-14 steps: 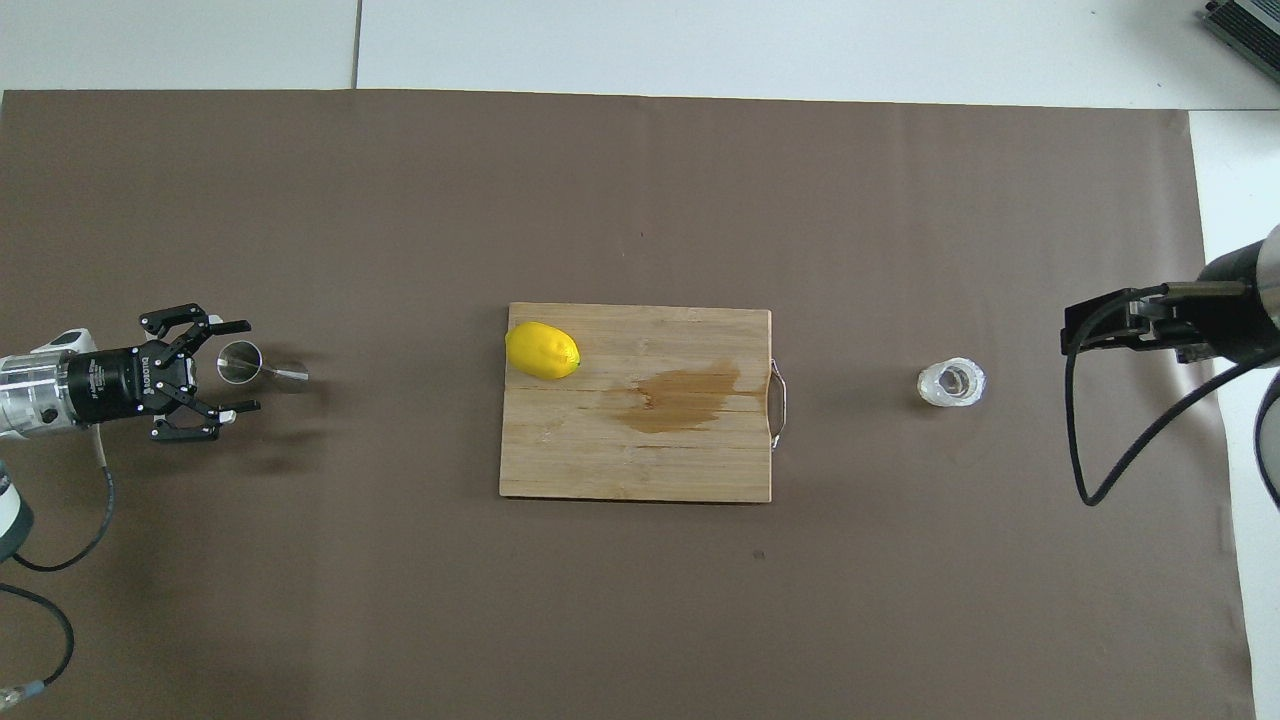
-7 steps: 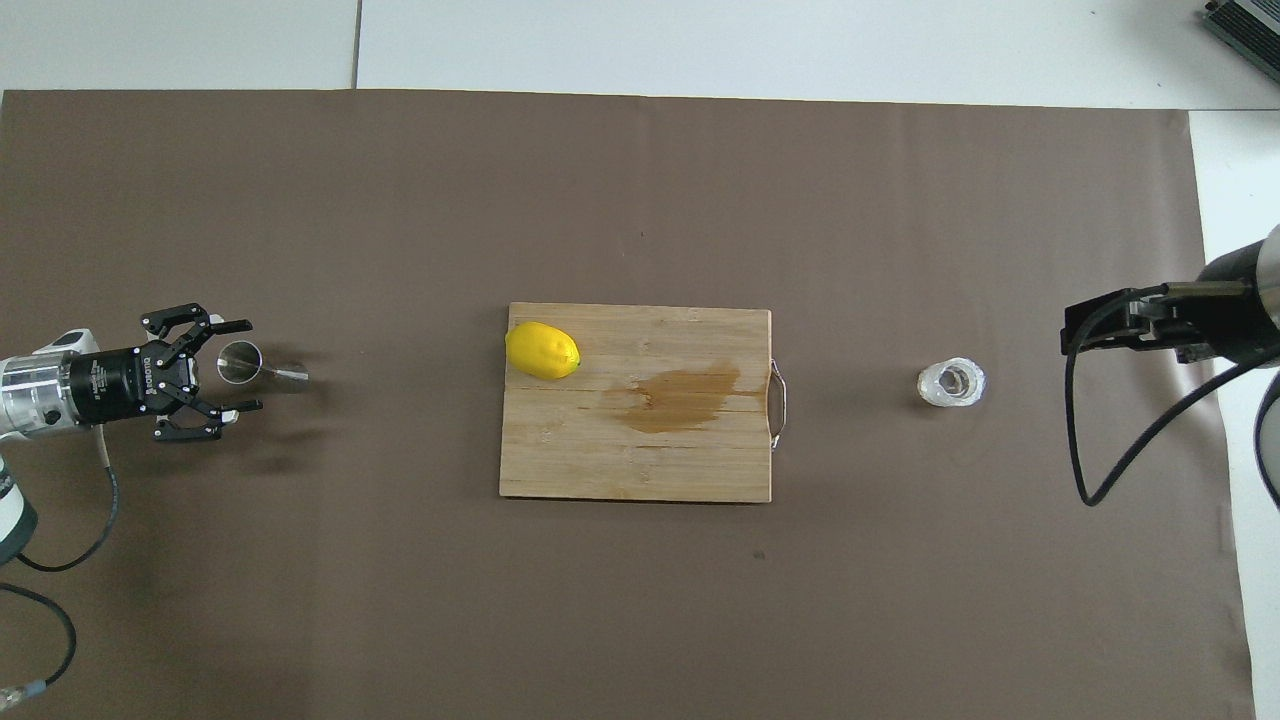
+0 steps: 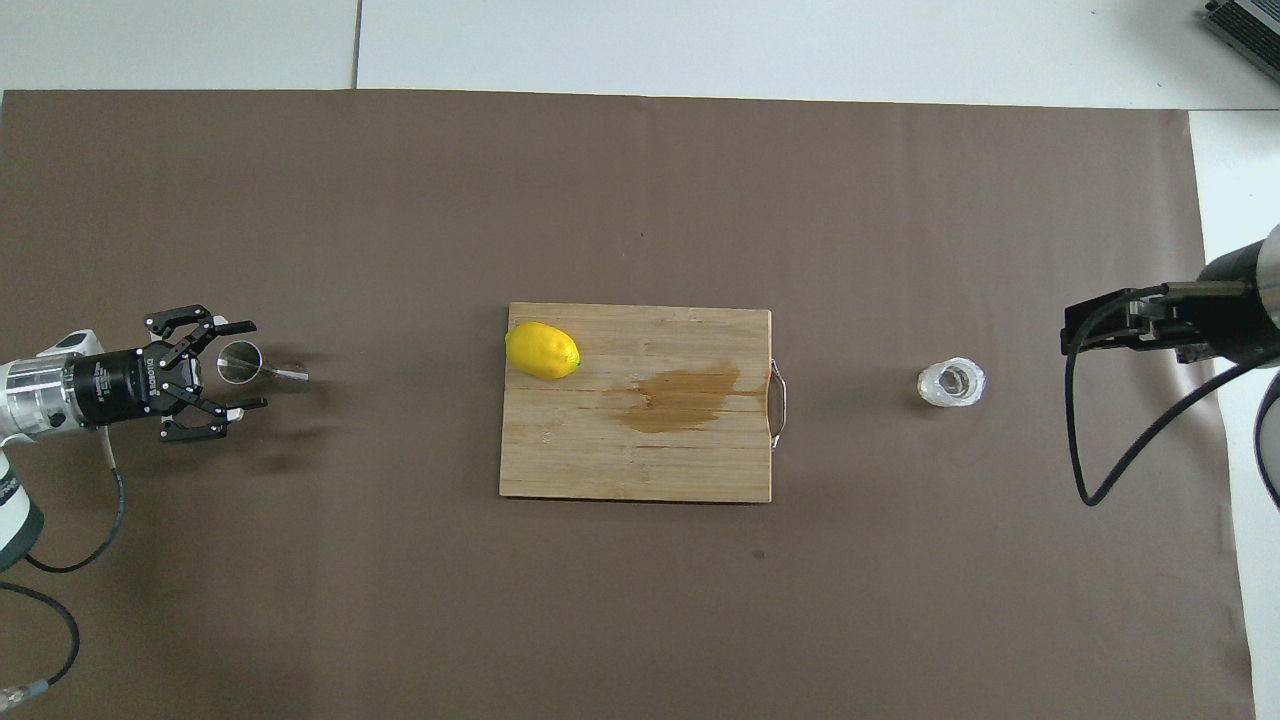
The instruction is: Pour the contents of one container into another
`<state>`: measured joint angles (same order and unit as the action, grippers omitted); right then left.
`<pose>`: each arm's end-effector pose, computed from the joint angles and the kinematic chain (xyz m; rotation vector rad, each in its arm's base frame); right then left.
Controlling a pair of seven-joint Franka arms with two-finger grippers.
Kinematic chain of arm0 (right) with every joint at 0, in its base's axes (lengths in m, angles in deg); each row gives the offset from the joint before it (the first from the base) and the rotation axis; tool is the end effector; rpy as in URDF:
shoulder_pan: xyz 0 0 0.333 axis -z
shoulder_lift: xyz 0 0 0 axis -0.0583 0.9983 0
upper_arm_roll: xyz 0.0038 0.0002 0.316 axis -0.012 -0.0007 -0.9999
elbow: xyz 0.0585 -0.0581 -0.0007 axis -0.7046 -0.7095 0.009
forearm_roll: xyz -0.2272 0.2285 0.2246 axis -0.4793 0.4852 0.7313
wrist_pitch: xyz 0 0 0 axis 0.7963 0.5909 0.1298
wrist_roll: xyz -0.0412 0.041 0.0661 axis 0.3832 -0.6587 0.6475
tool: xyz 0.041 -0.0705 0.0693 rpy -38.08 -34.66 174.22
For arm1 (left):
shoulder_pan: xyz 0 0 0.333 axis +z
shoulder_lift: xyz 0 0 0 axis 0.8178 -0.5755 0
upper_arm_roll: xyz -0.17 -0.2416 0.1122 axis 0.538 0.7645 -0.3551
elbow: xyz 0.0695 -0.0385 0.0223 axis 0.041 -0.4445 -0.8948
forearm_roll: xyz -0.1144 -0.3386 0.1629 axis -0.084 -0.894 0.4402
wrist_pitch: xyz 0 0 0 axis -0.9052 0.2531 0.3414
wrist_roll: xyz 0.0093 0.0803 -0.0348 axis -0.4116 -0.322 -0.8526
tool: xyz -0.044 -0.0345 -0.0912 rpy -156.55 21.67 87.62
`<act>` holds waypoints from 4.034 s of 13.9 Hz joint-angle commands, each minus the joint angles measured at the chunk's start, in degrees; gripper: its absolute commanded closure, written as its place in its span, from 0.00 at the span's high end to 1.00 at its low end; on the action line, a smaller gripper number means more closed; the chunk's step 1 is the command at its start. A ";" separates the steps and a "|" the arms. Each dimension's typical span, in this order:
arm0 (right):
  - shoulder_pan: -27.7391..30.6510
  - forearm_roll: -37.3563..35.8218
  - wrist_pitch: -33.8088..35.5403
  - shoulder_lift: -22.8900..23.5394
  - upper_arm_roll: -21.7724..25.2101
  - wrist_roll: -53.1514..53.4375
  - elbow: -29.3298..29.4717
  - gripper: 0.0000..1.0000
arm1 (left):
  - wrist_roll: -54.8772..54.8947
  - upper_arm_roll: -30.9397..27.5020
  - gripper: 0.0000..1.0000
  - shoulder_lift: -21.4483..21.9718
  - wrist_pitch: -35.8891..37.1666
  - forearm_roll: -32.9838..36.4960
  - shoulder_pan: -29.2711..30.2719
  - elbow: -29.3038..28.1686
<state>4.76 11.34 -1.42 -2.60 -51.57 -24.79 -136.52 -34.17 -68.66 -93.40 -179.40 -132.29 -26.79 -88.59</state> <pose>0.5425 0.0188 0.6171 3.1274 -0.1402 -0.0382 0.5368 0.1298 0.2526 1.2400 1.4593 -0.9826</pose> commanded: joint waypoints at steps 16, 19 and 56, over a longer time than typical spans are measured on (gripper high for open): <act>0.78 1.44 -0.03 -1.43 -0.43 0.42 -1.51 1.00 | 1.15 -0.40 0.70 0.47 0.85 -2.35 -0.39 -1.34; 0.78 1.44 -0.03 -1.43 -0.43 0.42 -1.42 1.00 | 1.15 -0.40 0.61 0.47 0.85 -2.35 -0.30 -1.17; 0.78 1.44 -0.03 -1.43 -0.43 0.42 -1.42 1.00 | -8.51 -0.22 0.03 15.13 -12.48 -28.86 -22.59 -10.73</act>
<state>4.76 11.34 -1.42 -2.61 -51.57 -24.79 -136.54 -40.80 -67.98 -84.31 -186.09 -155.93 -44.14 -93.75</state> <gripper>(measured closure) 0.000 0.907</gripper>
